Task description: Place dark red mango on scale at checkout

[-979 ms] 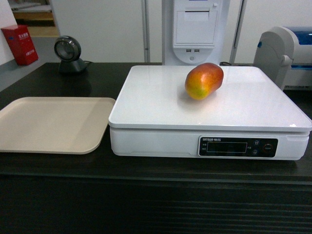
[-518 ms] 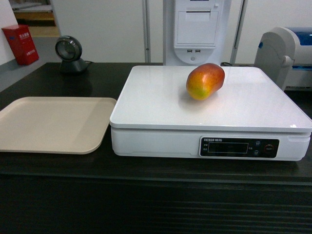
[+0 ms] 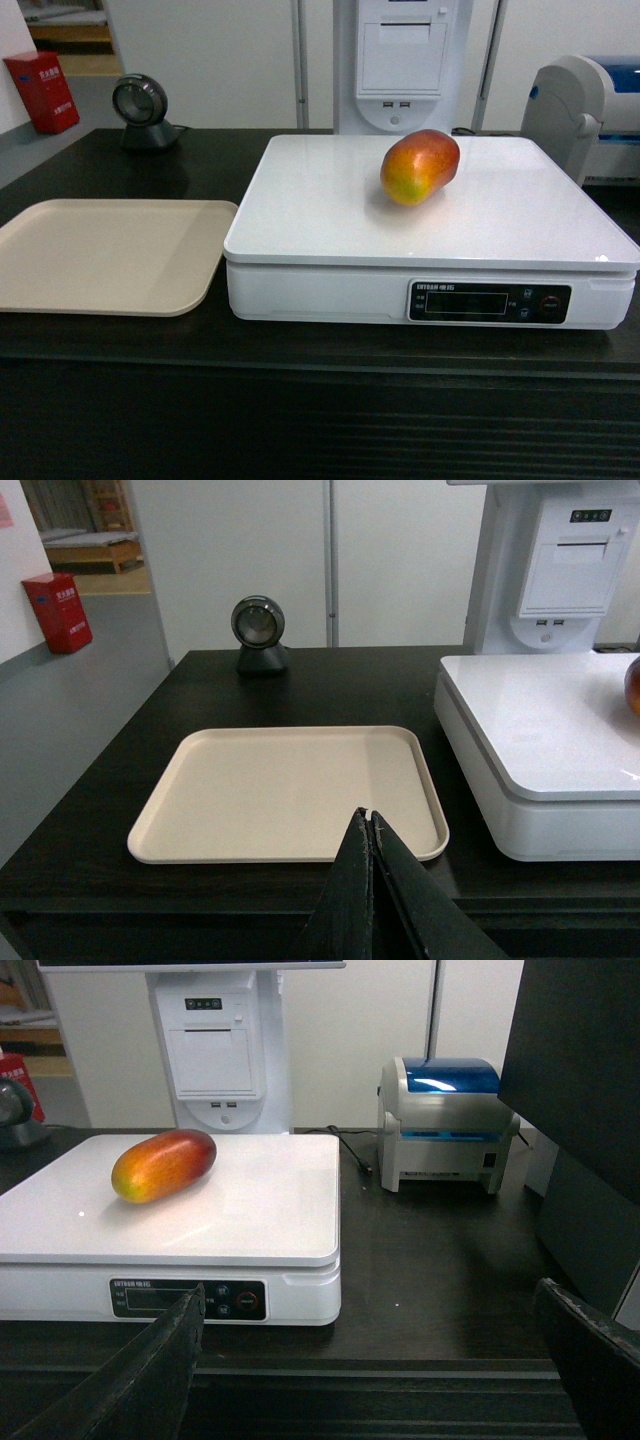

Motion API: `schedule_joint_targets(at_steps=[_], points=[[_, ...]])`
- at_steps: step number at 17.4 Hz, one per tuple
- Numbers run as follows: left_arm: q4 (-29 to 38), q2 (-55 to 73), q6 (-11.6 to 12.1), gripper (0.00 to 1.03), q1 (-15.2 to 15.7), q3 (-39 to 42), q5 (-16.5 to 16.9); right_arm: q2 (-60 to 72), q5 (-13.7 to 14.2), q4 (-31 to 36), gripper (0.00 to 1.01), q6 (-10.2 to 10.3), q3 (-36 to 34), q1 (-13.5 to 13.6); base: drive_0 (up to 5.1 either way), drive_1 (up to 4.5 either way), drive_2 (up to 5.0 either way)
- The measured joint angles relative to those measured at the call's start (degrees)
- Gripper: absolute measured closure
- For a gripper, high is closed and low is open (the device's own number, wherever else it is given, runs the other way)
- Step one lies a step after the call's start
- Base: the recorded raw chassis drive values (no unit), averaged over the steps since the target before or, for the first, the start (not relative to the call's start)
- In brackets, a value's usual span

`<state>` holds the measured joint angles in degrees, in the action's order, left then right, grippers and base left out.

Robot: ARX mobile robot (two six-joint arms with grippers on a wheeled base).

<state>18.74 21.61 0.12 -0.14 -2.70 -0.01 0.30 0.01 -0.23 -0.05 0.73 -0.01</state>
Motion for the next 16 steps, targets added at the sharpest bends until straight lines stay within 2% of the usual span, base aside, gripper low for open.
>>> schedule_joint_targets(at_steps=[2, 3, 8, 14, 15, 16], points=[[-1.2, -2.3, 0.0, 1.01, 0.1, 0.7, 0.0, 0.0, 0.0, 0.0, 0.03, 0.0, 0.0, 0.0, 0.0, 0.00, 0.0], [0.5, -3.0, 0.0, 1.01, 0.1, 2.1, 0.0, 0.0, 0.0, 0.0, 0.03, 0.0, 0.0, 0.0, 0.0, 0.00, 0.0], [-5.7, -8.7, 0.0, 1.01, 0.1, 2.1, 0.0, 0.0, 0.0, 0.0, 0.03, 0.0, 0.0, 0.0, 0.0, 0.00, 0.0], [-8.6, -11.5, 0.0, 1.01, 0.1, 2.1, 0.0, 0.0, 0.0, 0.0, 0.03, 0.0, 0.0, 0.0, 0.0, 0.00, 0.0], [-10.5, -12.8, 0.0, 1.01, 0.1, 2.1, 0.0, 0.0, 0.0, 0.0, 0.03, 0.0, 0.0, 0.0, 0.0, 0.00, 0.0], [-18.5, -18.2, 0.0, 1.01, 0.1, 2.1, 0.2, 0.0, 0.0, 0.0, 0.03, 0.0, 0.0, 0.0, 0.0, 0.00, 0.0]])
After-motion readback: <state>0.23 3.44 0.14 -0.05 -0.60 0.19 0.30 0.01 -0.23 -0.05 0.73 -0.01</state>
